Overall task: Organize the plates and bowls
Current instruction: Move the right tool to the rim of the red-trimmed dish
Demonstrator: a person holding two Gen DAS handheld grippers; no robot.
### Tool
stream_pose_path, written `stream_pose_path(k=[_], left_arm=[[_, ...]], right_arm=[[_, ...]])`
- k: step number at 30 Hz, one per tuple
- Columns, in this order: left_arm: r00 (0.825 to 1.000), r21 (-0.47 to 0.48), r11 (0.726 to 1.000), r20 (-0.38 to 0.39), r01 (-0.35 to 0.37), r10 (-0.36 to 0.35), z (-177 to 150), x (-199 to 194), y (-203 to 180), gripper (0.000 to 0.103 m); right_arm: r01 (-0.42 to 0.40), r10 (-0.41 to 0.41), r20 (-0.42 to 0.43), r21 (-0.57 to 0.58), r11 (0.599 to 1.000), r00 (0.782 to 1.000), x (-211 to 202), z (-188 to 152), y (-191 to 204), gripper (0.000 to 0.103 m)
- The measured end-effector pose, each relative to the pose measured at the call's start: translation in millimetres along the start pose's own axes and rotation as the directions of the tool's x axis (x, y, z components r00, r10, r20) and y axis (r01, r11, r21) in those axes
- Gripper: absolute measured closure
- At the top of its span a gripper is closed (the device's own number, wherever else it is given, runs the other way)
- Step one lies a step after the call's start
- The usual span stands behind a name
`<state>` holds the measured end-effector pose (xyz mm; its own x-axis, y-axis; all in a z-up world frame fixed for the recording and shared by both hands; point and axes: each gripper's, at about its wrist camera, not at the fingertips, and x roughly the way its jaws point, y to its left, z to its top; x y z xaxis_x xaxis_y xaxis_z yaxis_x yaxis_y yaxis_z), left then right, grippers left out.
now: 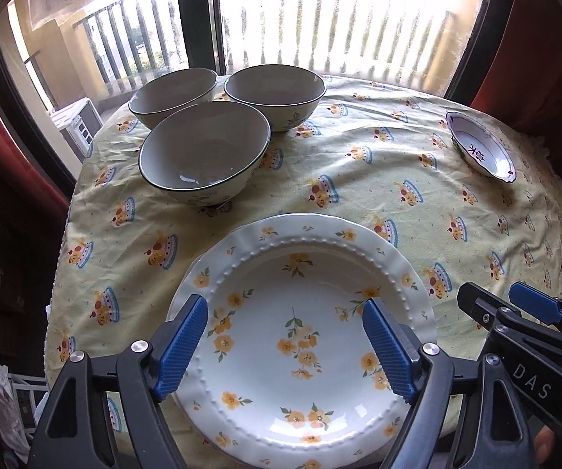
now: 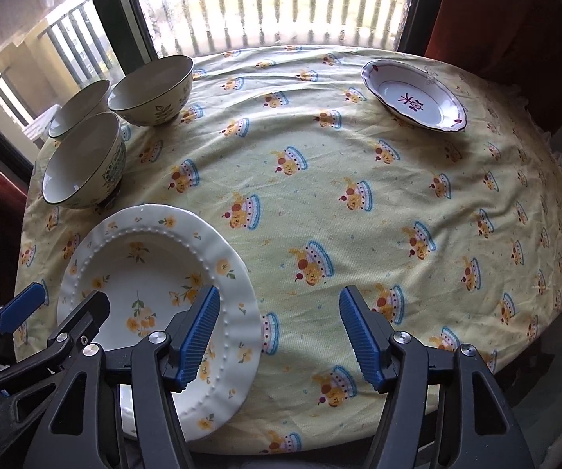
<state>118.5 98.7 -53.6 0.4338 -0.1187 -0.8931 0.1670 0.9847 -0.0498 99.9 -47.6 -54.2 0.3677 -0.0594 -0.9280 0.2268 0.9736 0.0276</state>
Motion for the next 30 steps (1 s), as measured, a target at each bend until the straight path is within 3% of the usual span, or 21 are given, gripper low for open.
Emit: stream_pose_path(k=[8,17,30], left_arm=[[1.0,-0.044,0.999,0.004,0.001,-0.001,11.0,3.6,-54.7,0.017],[0.999,-0.051,0.998,0.028,-0.031,0.033,32.1,3.7,-126.5,0.013],[0.998,-0.083,0.995,0.031,-0.059,0.062,65.8,27.5,-214.4,0.012]], right_arm=[[-0.007,0.007,-0.018,-0.022,1.0,1.0,3.0,17.7,-52.8,0.036],[-0.066,0.066,-0.014,-0.007,0.998,0.998,3.7,43.2,-131.3,0.036],[-0.089,0.09,0.012,-0.059,0.994,0.996,24.3,91.3,-224.9,0.036]])
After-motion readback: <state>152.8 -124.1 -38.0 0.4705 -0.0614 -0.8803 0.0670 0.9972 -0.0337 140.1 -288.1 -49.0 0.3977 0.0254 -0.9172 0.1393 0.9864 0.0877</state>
